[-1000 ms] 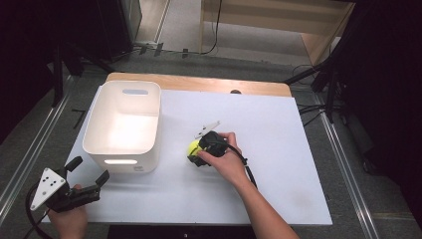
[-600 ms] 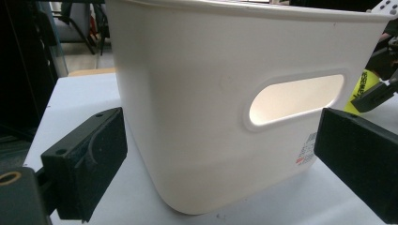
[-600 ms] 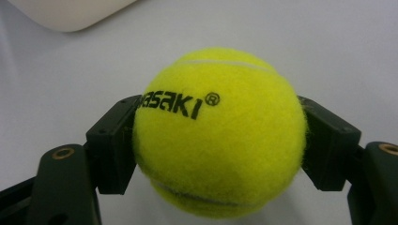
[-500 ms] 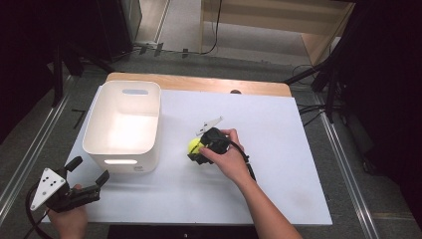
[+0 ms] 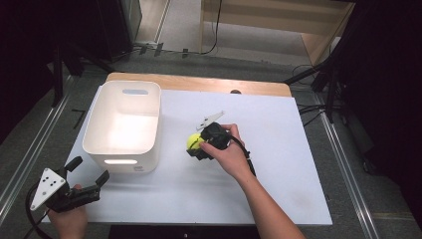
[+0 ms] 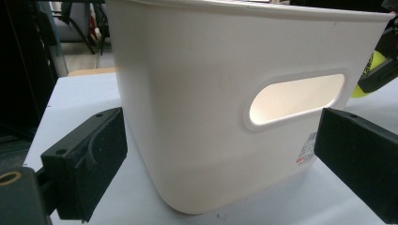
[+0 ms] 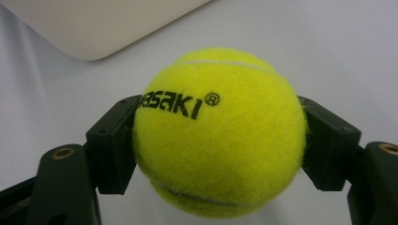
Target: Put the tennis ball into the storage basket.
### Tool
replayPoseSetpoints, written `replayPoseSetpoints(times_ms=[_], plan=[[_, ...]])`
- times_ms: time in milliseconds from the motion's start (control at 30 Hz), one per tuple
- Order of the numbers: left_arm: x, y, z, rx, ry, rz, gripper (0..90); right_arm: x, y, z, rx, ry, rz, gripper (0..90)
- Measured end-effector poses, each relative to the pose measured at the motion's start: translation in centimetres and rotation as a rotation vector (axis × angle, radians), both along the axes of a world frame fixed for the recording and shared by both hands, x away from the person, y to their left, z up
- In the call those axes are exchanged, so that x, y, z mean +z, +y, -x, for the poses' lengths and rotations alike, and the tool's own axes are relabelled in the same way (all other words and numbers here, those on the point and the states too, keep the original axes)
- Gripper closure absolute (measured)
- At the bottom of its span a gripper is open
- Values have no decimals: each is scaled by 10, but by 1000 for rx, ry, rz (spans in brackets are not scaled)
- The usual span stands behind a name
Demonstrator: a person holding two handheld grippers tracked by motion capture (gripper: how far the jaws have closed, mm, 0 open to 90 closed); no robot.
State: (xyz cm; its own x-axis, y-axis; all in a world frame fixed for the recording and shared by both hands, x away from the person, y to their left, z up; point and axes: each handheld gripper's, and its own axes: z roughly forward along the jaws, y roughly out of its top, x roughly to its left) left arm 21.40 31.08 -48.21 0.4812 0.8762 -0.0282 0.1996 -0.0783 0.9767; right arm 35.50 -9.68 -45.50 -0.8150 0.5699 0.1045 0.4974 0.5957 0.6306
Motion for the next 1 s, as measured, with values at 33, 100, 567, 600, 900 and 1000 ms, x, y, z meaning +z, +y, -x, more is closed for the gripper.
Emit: replayPoseSetpoints(times_ms=[33,100,567,600,900,1000], plan=[[0,0,0,-1,0,-1,29,2,0,-1,1,-5,-2,230],[0,0,0,0,0,2,28,4,0,-1,3,-1,-1,230],[0,0,0,-1,0,2,29,19,1,-5,18,-8,-15,230],[0,0,0,-1,-1,1,29,20,1,-6,25,-10,-14,230],[0,0,0,-3,0,2,28,31,6,-8,51,-20,-26,230],[0,0,0,-3,0,2,29,33,7,-8,57,-14,-31,230]])
